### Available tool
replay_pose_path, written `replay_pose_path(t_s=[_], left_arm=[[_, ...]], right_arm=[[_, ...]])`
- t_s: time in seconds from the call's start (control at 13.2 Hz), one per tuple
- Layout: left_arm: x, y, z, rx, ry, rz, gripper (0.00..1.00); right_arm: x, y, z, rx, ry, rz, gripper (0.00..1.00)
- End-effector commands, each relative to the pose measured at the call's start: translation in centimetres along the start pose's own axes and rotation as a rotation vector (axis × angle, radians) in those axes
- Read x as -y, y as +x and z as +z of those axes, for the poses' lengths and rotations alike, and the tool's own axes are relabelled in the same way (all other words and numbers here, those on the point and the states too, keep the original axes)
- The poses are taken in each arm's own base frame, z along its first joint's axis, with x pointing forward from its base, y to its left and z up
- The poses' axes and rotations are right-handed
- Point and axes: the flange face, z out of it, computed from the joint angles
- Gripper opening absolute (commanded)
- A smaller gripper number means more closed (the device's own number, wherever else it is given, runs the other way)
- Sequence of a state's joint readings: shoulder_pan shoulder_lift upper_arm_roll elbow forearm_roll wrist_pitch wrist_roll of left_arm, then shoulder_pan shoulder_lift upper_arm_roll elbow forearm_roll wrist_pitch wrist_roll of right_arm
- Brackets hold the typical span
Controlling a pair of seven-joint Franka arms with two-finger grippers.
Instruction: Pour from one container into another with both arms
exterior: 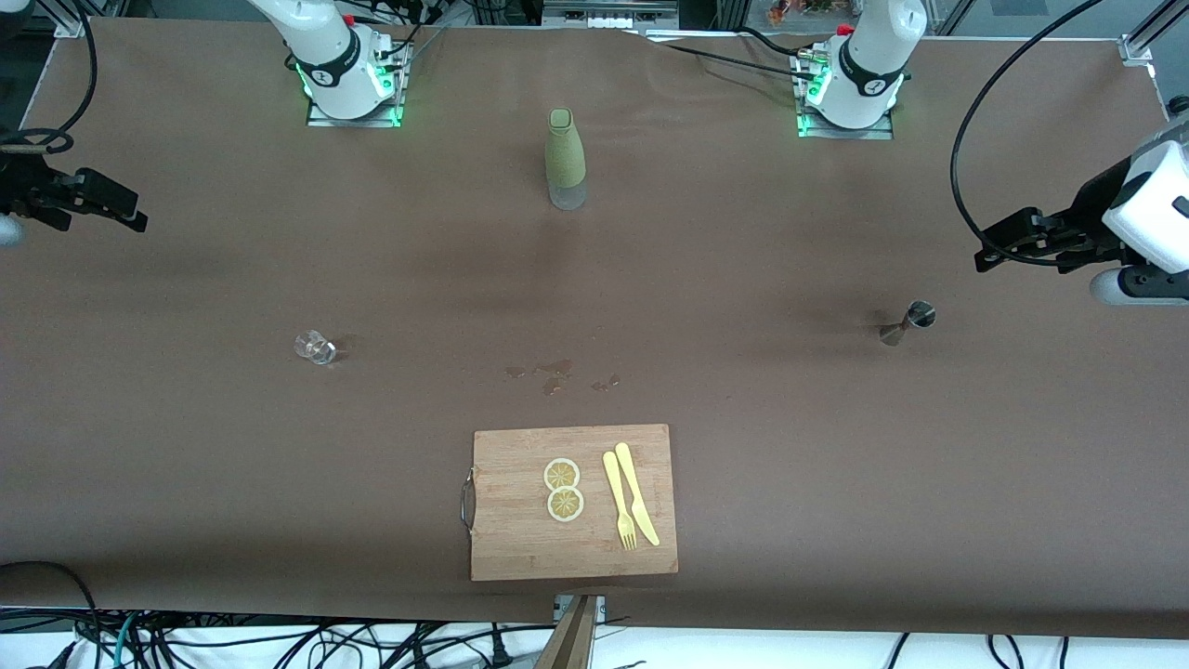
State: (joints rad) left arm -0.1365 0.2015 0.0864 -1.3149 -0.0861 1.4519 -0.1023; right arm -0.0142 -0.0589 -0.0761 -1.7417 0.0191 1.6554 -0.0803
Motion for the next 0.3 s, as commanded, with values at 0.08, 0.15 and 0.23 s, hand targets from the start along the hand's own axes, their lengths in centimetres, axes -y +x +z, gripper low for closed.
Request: replay_pose_path(t_s=[0.08, 0.15, 0.23], left_arm=[[-0.4, 0.0, 0.2, -0.004, 0.026, 0.001, 1.00], [-0.5, 0.0, 0.3, -0.002, 0.025, 0.003, 1.00], [-0.5, 0.0, 0.2, -0.003, 0.026, 0.004, 1.00]], right_arm=[[0.4, -1.2, 0.3, 0.032, 0.015, 0.004, 1.00], [0.0, -0.7, 0.8, 0.046, 0.017, 0.002, 1.00], [-0.3, -0.1, 0.7, 0.043, 0.016, 0.002, 1.00]])
